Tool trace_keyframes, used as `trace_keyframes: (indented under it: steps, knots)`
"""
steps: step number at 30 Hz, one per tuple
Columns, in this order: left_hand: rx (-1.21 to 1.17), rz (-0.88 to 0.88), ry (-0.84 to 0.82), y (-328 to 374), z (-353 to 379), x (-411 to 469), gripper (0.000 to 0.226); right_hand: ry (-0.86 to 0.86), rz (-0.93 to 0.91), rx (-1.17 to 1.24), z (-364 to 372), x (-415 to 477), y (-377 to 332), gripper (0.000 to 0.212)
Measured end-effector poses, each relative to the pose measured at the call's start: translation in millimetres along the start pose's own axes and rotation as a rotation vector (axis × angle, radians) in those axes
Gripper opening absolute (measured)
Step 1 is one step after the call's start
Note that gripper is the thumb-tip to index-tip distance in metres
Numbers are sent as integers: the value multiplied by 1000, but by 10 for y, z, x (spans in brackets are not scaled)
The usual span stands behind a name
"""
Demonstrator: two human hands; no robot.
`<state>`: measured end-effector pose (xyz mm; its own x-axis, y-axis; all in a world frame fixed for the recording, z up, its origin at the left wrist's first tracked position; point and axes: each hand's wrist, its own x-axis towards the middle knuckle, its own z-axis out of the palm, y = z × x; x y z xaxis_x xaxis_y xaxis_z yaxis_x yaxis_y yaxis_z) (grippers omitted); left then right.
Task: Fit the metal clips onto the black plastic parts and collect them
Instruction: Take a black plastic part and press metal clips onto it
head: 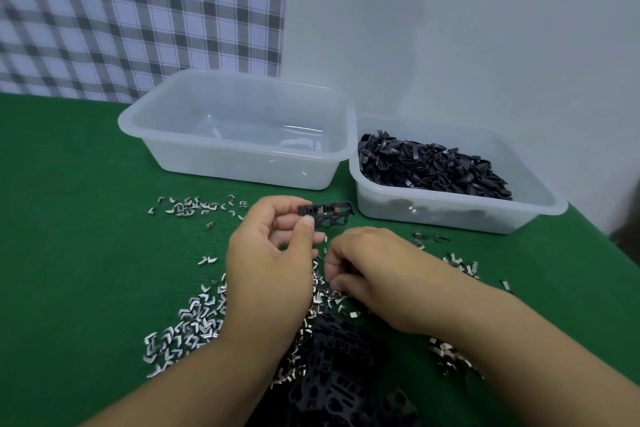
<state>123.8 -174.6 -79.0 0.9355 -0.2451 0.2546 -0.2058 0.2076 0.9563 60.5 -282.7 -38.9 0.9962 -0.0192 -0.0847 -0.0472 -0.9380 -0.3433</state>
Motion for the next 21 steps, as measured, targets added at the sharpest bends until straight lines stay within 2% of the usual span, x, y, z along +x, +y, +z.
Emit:
trace_keyframes:
  steps: [5,11,21]
  knots:
    - [-4,-10,-10,-5,-7,-1,24,94,-12,33,47,-69,45,10]
    - [12,-12,-20,2,-10,-5,25,271,68,296,93,-210,188,23]
    - [21,-27,-44,-13,-6,-7,23,462,122,513,165,-297,243,18]
